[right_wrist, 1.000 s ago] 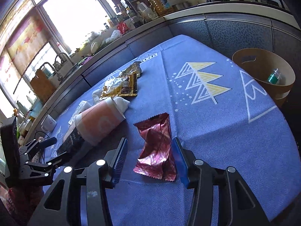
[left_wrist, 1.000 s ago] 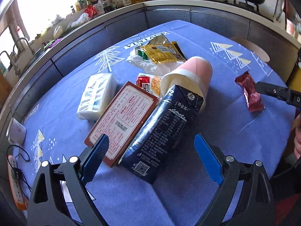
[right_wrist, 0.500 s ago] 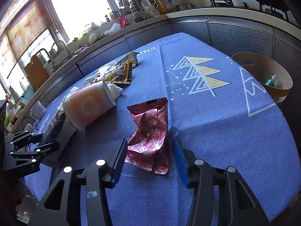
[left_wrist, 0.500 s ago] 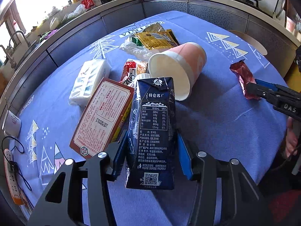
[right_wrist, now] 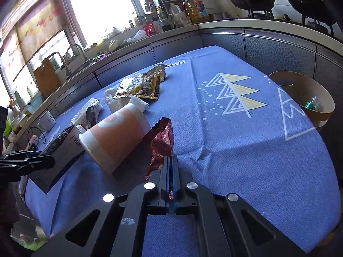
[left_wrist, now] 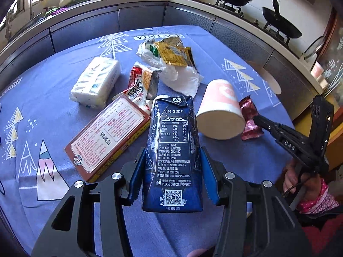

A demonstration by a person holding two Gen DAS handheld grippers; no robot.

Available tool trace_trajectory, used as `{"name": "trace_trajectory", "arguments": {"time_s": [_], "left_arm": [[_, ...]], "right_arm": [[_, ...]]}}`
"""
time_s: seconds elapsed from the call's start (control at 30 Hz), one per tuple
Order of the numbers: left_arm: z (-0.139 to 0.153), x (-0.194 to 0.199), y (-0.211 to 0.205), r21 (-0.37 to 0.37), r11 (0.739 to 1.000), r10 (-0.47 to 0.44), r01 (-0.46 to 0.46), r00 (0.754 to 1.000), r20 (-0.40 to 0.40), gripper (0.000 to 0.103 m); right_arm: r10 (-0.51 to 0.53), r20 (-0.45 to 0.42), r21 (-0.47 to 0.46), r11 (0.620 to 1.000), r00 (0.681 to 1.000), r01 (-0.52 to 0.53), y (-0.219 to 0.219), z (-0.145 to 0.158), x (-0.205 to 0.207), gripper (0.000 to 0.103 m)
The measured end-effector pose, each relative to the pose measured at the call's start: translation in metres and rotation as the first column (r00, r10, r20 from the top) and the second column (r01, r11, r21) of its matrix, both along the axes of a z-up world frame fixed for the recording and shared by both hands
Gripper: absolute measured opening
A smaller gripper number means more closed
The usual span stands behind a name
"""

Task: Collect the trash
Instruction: 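Carry the carton and red wrapper to the wooden bin and release both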

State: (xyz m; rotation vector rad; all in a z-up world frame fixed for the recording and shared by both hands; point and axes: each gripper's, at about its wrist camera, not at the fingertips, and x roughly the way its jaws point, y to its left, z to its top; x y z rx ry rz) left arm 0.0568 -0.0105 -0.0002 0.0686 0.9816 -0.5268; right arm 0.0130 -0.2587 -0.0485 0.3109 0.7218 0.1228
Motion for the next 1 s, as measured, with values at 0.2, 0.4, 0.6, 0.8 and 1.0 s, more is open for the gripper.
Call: {"name": "trace_trajectory", "arguments": {"time_s": [0.2,0.4,0.6,0.8,1.0], "left_arm": [[0.028,0.006,0.007,-0.098,0.995,0.016,-0.014,1.0,0.022,0.048],[0.045,0.018,-0.007,-0.099,0.995,0.01,-0.004,0.998,0.058,0.048],[0.051,0.033,-0.042,-0.083,0.996,-0.035,0.042,0.996,0.078,0.048],[0.063,0.057,-0.098,-0.067,0.988,-0.136,0.142,0.987,0.09,0.048],[0.064,0.09,-0.205,-0.036,0.956,-0.29,0.292,0.956,0.043,0.048]], "right_arm": [[-0.057,0.011,0.048,0.997,0.998,0.056,-0.015,0.004,-0.001,0.002],[-0.114,0.009,0.095,0.989,0.993,0.113,-0.032,0.003,0.001,0.002],[-0.128,0.012,0.106,0.986,0.992,0.126,-0.039,0.003,0.002,0.002],[-0.177,0.026,0.118,0.978,0.984,0.173,-0.069,0.008,0.002,0.002],[-0.29,0.048,0.153,0.948,0.956,0.28,-0.137,0.02,0.01,0.002]]}}
